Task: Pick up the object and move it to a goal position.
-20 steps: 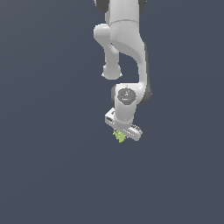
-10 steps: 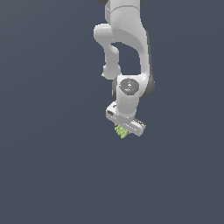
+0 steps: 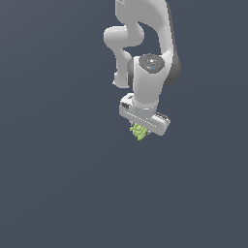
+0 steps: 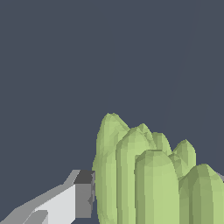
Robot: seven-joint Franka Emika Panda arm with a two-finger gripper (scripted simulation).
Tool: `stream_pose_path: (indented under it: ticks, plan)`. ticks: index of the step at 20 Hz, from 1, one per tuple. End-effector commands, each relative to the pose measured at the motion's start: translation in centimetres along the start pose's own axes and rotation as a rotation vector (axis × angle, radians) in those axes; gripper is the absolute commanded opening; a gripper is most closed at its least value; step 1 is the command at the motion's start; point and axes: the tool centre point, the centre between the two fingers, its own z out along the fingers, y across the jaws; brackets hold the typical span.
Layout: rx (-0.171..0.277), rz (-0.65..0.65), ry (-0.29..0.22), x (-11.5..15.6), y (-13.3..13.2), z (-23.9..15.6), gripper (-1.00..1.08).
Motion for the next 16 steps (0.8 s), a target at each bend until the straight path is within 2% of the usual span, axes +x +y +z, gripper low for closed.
stream_pose_path:
  ticks: [1, 9, 16]
  plan:
    - [0.000, 0.000, 0.000, -0.6, 0.0, -2.9, -1.00]
    - [-0.001, 0.000, 0.001, -2.1, -0.2, -10.5, -1.00]
    - [-0.001, -0.001, 0.001, -2.9, -0.4, -14.5, -1.00]
